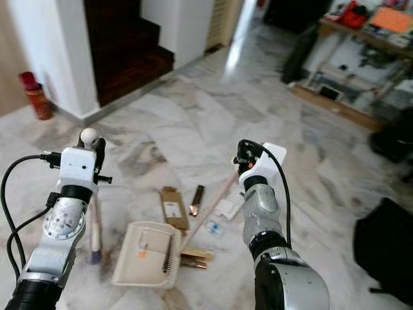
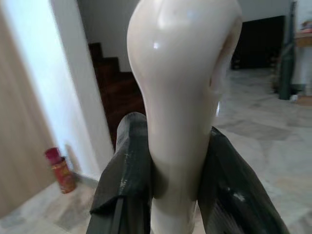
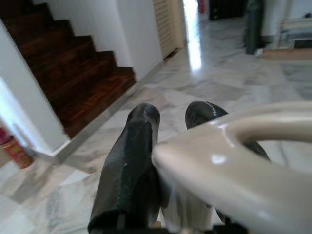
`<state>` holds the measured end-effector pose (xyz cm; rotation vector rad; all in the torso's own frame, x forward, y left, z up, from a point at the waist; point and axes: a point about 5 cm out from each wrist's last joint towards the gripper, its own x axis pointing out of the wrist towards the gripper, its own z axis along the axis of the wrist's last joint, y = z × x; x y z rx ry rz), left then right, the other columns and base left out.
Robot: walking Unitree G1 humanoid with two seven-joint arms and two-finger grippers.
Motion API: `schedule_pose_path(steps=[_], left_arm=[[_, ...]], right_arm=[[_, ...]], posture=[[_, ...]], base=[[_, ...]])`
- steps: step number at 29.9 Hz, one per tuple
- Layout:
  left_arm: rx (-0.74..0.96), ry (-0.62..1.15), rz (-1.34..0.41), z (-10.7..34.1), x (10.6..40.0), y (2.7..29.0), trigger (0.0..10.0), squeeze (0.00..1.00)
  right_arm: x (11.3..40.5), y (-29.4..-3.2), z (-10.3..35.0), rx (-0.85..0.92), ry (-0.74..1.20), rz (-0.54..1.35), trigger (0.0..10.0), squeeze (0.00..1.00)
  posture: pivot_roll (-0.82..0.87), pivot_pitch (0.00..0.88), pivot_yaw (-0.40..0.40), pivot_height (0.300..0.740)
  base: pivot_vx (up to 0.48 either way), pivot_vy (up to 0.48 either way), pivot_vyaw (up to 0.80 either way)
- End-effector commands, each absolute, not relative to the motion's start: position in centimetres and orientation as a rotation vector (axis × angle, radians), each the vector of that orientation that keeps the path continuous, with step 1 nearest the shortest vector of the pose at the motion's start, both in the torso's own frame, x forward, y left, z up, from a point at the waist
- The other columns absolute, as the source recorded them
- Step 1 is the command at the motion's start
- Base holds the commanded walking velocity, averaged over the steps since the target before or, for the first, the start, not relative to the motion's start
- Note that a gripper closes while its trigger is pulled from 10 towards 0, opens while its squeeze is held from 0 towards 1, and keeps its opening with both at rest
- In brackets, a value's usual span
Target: Sweep floor
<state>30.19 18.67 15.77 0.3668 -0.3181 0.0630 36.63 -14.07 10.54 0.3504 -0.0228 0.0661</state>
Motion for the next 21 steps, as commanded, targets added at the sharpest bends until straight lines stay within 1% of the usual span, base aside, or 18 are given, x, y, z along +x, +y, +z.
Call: schedule_pose_path(steps=[1,9,14,16,20,21], left_arm=[[0.376,-0.383,0.036,17.0,30.3,17.6,10.0,0.00],[0.372,-0.377,0.023,16.8,30.5,17.5,10.0,0.00],[0.392,-0.369,-0.002,16.9,30.7,17.8,10.0,0.00],[0.407,-0.370,-0.015,17.2,31.0,18.2,10.0,0.00],[0.424,-0.375,-0.036,17.7,31.3,18.3,10.0,0.00],[0.435,-0.376,-0.051,17.9,31.5,18.4,10.0,0.00]], right_arm=[[36.9,-15.6,11.4,0.363,-0.070,0.016,10.0,0.00],[36.8,-16.1,11.3,0.338,-0.074,-0.002,10.0,0.00],[36.7,-15.9,11.2,0.349,-0.077,-0.020,10.0,0.00],[36.5,-15.6,10.9,0.355,-0.074,-0.027,10.0,0.00],[36.3,-15.2,10.6,0.366,-0.072,-0.037,10.0,0.00],[36.2,-15.0,10.4,0.373,-0.072,-0.044,10.0,0.00]], posture=[[0.23,0.000,-0.159,0.740],[0.23,0.000,-0.159,0.740],[0.23,0.000,-0.127,0.740],[0.24,0.000,-0.093,0.740],[0.24,0.000,-0.070,0.740],[0.24,0.000,-0.048,0.740]], base=[[0.000,0.000,-0.79],[0.000,0.000,-0.79],[0.000,0.000,-0.79],[0.000,0.000,-0.79],[0.000,0.000,-0.78],[0.000,0.000,-0.78]])
